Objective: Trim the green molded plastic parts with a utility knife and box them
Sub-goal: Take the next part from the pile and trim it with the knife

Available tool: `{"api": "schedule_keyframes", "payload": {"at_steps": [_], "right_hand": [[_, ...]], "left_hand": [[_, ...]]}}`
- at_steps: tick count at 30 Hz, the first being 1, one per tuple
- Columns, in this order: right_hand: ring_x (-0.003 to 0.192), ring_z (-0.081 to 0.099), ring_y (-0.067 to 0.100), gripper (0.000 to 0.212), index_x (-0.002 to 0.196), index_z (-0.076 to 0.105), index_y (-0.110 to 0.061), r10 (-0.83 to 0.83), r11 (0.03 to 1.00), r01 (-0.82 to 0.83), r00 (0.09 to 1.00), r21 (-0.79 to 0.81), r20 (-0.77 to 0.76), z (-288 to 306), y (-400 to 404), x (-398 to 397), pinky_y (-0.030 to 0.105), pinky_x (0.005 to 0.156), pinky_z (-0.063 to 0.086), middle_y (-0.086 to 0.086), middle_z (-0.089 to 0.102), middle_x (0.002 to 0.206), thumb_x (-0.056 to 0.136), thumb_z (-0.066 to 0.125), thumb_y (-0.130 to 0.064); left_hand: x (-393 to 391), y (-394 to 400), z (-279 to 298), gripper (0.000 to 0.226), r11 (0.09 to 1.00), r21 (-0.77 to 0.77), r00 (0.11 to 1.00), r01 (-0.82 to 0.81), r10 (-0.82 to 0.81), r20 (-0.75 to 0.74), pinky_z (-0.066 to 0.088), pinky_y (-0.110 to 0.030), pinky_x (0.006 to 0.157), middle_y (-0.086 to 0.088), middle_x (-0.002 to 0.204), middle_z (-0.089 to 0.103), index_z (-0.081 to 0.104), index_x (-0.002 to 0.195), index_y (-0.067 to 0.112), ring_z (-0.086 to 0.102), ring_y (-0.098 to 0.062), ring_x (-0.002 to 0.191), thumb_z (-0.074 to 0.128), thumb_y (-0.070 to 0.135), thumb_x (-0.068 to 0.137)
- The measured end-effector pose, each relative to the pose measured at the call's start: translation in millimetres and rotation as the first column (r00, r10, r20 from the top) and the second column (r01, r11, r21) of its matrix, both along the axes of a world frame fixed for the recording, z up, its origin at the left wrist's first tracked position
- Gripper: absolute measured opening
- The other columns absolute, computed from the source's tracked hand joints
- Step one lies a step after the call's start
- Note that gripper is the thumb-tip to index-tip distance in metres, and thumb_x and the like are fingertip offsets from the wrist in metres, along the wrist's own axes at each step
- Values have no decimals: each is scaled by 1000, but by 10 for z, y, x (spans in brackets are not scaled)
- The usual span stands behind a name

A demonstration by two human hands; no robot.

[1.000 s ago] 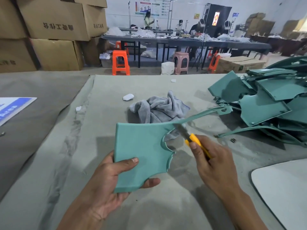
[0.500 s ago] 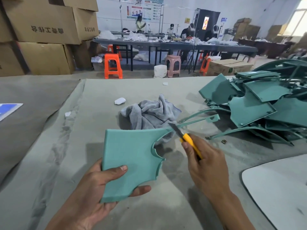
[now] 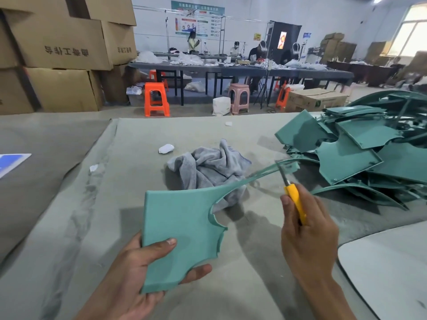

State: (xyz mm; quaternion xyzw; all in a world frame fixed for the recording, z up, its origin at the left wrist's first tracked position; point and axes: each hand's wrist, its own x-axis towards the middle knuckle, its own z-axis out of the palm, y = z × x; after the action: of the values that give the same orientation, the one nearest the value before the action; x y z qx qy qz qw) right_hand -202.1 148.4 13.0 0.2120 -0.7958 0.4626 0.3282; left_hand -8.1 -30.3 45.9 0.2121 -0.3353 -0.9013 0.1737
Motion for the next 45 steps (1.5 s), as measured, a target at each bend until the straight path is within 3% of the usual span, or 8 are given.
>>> {"api": "schedule_keyframes", "payload": {"at_steps": [7, 14, 17, 21, 26, 32, 38, 45], "right_hand": [[46, 48, 21, 47, 81, 64, -24, 501, 852, -371, 783, -369, 370, 108, -207, 317, 28, 45, 43, 14, 52, 57, 86, 68, -70], [36, 37, 18, 9, 72, 74, -19, 765, 614, -268, 432, -742, 477, 212, -263, 348, 24, 38, 35, 8, 42, 53, 69, 80, -24], [30, 38, 15, 22, 76, 77, -16, 823, 555, -414, 149, -721, 548, 249, -276, 466, 19, 37, 35, 9, 44, 48, 60, 83, -28], [31, 45, 11, 20, 94, 80, -10, 756, 411, -666, -131, -622, 641, 255, -302, 703, 19, 37, 40, 6, 52, 46, 77, 84, -19], [34, 49, 11, 43, 76, 54, 12, 663, 409, -781, -102, -472, 742, 174, -446, 945, 20, 41, 40, 2, 51, 43, 79, 83, -21], [40, 53, 12, 32, 68, 66, -14, 713, 345, -812, -99, -471, 694, 162, -407, 855, 22, 45, 43, 5, 60, 53, 90, 81, -32], [43, 52, 9, 43, 70, 63, -23, 603, 797, -573, 731, -194, 319, 96, -295, 595, 17, 43, 38, 1, 58, 54, 91, 62, -61], [62, 50, 6, 24, 101, 51, -43, 458, 829, -507, 858, 237, 232, -63, -249, 429, 20, 52, 33, -18, 55, 73, 99, 38, -63]], "left_hand": [[55, 72, 90, 75, 964, 60, 966, 259, -259, -5, 52, -75, 72, -38, 121, 64, 73, 115, -1, 63, -65, 100, 86, -7, 42], [137, -69, 112, 93, 925, 47, 913, 376, -379, 150, 62, -52, 58, -32, 110, 71, 77, 102, -8, 73, -48, 88, 99, 7, 13], [103, -68, 100, 91, 914, -30, 907, 405, -397, 144, 57, -46, 73, -32, 114, 70, 71, 116, -9, 73, -42, 89, 95, 47, 49], [-78, 39, -3, 80, 966, -82, 966, 246, -237, 108, 52, -44, 79, -25, 114, 71, 63, 127, -8, 66, -38, 95, 68, 50, 71], [-70, 86, -61, 53, 919, -287, 961, 271, -240, 139, 58, -42, 85, -22, 120, 72, 78, 105, 4, 68, -41, 110, 72, 32, 60], [-110, 34, -137, 26, 918, -380, 992, 115, -84, 98, 60, -46, 87, -22, 114, 74, 79, 89, -2, 72, -37, 104, 66, 17, 77], [-238, 198, -142, 42, 883, -433, 951, -181, 269, 150, 49, -29, 43, -14, 55, 56, 68, 64, 14, 59, -25, 46, 53, 25, 103], [-296, 278, -118, 32, 984, -119, 989, -129, 136, 58, 32, -16, 32, -4, 40, 27, 50, 67, 7, 30, -12, 24, 52, 27, 91]]}}
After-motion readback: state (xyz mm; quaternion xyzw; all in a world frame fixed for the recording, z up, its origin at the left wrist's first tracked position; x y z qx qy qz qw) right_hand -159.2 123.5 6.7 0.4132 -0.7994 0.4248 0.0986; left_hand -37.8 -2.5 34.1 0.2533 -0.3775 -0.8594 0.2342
